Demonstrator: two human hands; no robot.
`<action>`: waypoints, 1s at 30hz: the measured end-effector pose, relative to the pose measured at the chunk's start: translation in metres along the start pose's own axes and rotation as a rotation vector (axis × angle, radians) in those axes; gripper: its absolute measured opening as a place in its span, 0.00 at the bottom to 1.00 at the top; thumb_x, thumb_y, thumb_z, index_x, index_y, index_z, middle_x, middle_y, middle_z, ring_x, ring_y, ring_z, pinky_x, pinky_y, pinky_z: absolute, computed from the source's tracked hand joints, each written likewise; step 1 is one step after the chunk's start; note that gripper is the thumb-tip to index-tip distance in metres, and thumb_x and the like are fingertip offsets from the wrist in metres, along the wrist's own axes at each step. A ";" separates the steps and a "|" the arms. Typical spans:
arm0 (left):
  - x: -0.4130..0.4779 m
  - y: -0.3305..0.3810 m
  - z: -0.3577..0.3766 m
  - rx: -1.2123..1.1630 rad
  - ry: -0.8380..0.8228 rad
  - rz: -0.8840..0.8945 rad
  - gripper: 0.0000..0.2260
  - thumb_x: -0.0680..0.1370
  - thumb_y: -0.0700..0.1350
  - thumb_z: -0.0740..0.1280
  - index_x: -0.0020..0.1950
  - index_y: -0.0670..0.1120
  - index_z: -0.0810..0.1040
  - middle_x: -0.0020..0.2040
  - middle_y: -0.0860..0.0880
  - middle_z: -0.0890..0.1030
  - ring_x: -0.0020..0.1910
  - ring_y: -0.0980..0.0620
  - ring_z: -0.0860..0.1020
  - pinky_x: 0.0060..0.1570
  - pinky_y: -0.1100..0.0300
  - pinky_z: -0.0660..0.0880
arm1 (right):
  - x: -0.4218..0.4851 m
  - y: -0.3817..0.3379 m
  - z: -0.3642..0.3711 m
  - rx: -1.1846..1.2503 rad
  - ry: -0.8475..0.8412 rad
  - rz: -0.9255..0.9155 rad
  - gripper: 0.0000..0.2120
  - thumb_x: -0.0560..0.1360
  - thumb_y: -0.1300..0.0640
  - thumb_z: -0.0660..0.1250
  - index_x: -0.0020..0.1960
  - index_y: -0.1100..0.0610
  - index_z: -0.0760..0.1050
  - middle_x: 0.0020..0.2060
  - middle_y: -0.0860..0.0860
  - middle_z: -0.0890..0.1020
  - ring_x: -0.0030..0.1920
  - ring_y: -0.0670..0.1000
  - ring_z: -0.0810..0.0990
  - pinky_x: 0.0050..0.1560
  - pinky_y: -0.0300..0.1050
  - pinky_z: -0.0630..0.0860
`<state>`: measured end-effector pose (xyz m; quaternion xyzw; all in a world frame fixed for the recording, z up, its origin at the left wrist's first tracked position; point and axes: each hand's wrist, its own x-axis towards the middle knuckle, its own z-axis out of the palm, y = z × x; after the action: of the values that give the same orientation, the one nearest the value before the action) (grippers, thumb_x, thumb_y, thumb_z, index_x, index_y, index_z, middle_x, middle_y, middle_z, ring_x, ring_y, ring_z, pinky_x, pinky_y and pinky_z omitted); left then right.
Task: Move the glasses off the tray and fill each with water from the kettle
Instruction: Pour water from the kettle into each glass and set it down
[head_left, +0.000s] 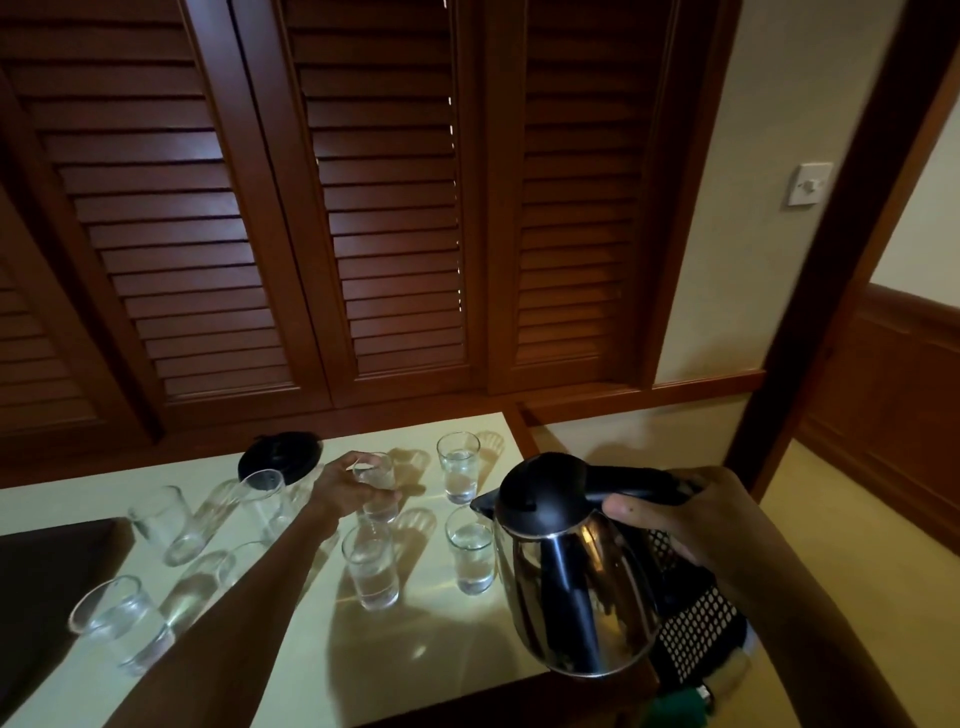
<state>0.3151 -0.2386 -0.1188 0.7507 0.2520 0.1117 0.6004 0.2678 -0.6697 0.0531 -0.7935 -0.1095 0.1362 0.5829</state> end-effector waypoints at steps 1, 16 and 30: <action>0.003 -0.003 0.000 -0.012 -0.007 -0.012 0.24 0.57 0.30 0.85 0.45 0.46 0.82 0.59 0.40 0.85 0.56 0.39 0.84 0.48 0.59 0.83 | -0.001 -0.001 0.000 -0.008 0.007 0.007 0.19 0.59 0.48 0.79 0.47 0.56 0.85 0.38 0.53 0.90 0.35 0.49 0.88 0.39 0.43 0.80; -0.027 0.025 -0.096 0.817 0.260 -0.036 0.44 0.62 0.49 0.84 0.74 0.49 0.68 0.67 0.43 0.79 0.67 0.41 0.75 0.62 0.52 0.71 | -0.006 -0.005 0.025 -0.023 -0.111 -0.082 0.41 0.47 0.29 0.80 0.50 0.55 0.86 0.41 0.55 0.90 0.35 0.49 0.88 0.41 0.47 0.80; -0.025 -0.003 -0.120 0.389 0.311 -0.274 0.29 0.63 0.49 0.86 0.59 0.39 0.82 0.47 0.42 0.83 0.44 0.45 0.80 0.45 0.53 0.79 | -0.005 -0.017 0.072 0.018 -0.267 -0.178 0.12 0.68 0.59 0.79 0.48 0.65 0.86 0.31 0.53 0.87 0.25 0.42 0.83 0.31 0.33 0.79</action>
<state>0.2371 -0.1493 -0.0879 0.7846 0.4571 0.0928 0.4085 0.2378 -0.6019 0.0489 -0.7503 -0.2548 0.1892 0.5799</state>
